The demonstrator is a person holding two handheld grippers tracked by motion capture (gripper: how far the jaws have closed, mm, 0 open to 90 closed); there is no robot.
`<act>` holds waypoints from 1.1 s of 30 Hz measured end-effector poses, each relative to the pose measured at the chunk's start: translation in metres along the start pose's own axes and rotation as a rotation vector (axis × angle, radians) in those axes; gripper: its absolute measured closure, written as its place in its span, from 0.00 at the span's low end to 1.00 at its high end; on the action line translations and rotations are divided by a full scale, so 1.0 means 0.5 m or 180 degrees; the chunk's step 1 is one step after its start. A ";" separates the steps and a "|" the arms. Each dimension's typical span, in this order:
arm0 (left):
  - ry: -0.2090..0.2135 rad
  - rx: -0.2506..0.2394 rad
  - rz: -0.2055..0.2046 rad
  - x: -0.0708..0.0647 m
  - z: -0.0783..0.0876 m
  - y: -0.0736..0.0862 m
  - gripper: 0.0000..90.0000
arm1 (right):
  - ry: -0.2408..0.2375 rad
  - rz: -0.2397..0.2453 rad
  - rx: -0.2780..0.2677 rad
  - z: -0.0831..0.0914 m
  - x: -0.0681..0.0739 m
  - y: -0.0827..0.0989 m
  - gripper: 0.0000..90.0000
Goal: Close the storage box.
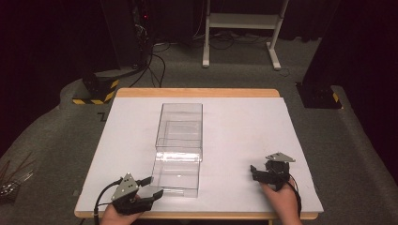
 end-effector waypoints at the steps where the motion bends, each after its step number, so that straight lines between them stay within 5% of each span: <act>1: 0.0000 0.0000 0.0000 0.000 0.000 0.000 0.42 | 0.0000 0.0000 0.0000 0.000 0.000 0.000 0.13; 33: -0.0195 -0.0152 0.0110 0.015 -0.018 -0.013 0.47 | -0.0001 -0.0002 0.0000 0.000 0.000 0.000 0.13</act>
Point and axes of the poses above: each handheld gripper's, and its own axes: z roughly backward along the jaws, y roughly out of its underside, x roughly to its left, the point moved 7 cm from there along -z, roughly forward along the jaws, and after that the axes turned 2 degrees about -x, right-handed, at the moved point
